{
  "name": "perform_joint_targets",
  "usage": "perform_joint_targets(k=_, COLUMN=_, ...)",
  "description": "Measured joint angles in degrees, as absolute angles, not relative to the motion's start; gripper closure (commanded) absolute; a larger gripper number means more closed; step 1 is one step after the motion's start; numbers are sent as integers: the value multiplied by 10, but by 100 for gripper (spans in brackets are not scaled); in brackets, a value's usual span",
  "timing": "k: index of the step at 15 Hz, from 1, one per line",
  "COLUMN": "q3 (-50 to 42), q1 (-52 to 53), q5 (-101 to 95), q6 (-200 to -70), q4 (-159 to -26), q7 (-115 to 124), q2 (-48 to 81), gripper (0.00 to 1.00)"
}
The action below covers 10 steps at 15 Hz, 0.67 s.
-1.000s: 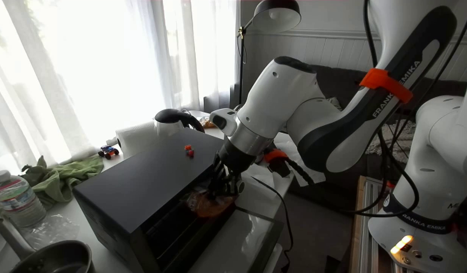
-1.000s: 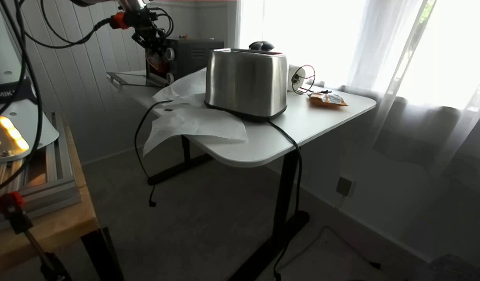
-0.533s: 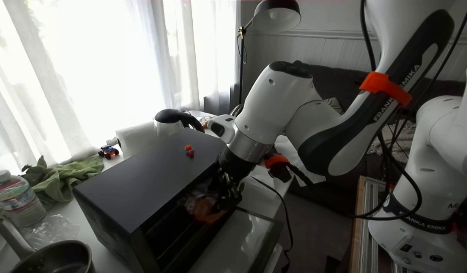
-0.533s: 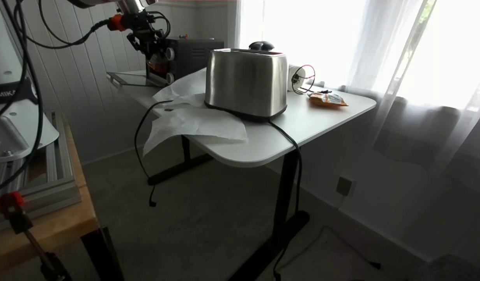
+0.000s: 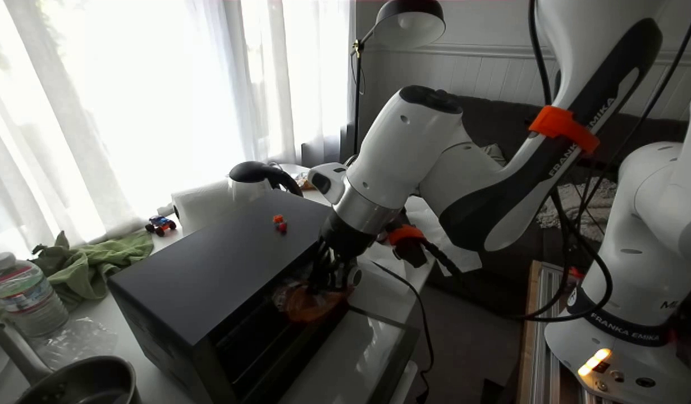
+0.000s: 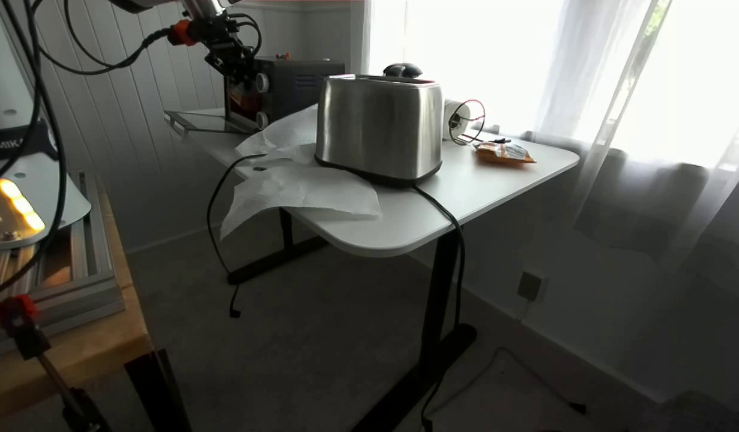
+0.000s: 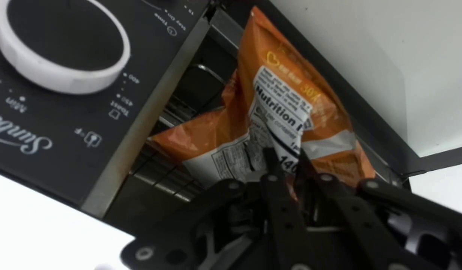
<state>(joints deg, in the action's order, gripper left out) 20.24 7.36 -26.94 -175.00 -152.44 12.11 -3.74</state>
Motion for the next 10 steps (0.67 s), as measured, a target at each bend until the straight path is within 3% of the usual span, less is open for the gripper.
perform_joint_targets(k=5, q3=210, q1=54, q5=-366, q6=-1750, q4=-1516, q7=222, q2=-43, gripper=100)
perform_joint_targets(k=6, q3=212, q1=51, q5=-385, q6=-1750, q4=-1514, q7=242, q2=-43, gripper=74)
perform_joint_targets(k=7, q3=214, q1=48, q5=-403, q6=-1750, q4=-1512, q7=260, q2=-43, gripper=73)
perform_joint_targets(k=10, q3=218, q1=44, q5=-448, q6=-1749, q4=-1507, q7=308, q2=-43, gripper=55)
